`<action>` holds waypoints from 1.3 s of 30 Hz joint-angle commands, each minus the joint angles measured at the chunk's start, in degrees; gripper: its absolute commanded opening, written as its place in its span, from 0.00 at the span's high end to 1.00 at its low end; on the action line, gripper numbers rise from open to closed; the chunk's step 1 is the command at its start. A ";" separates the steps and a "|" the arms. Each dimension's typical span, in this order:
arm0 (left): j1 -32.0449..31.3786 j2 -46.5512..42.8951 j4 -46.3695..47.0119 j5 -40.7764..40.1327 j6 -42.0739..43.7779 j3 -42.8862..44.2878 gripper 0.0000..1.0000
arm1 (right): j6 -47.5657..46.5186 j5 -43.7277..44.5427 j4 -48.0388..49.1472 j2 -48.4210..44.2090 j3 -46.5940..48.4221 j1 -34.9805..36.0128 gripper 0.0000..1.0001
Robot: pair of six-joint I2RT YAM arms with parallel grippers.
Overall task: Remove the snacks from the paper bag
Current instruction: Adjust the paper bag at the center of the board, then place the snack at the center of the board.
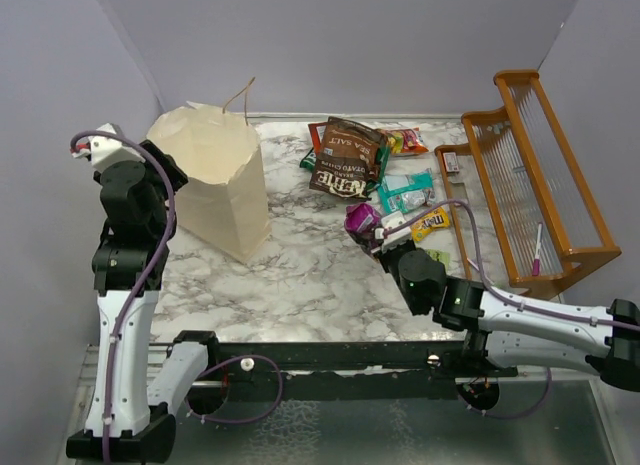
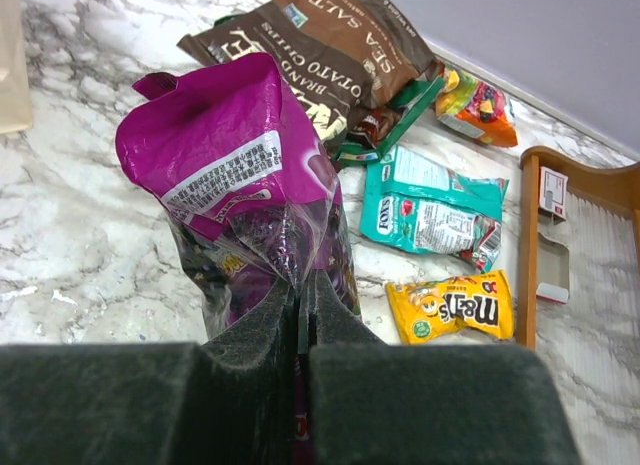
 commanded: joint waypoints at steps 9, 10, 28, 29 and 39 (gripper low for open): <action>0.35 -10.31 -4.84 4.24 3.57 2.39 0.11 | -13.61 -0.28 8.42 16.51 6.15 -3.66 0.99; 0.34 -10.88 -5.39 4.24 3.79 2.78 0.11 | -14.96 0.05 8.11 17.68 6.94 -4.63 0.99; -5.04 -14.08 -9.72 17.09 9.47 5.68 0.01 | 8.74 -24.99 -11.70 35.53 21.31 -8.03 0.33; -6.17 -14.16 -10.02 18.12 9.53 5.72 0.01 | 8.87 -24.58 -11.54 33.19 20.70 -8.03 0.26; -10.87 -17.44 -10.20 25.87 9.50 5.77 0.01 | 11.28 -22.20 -10.37 12.48 17.96 -8.05 0.01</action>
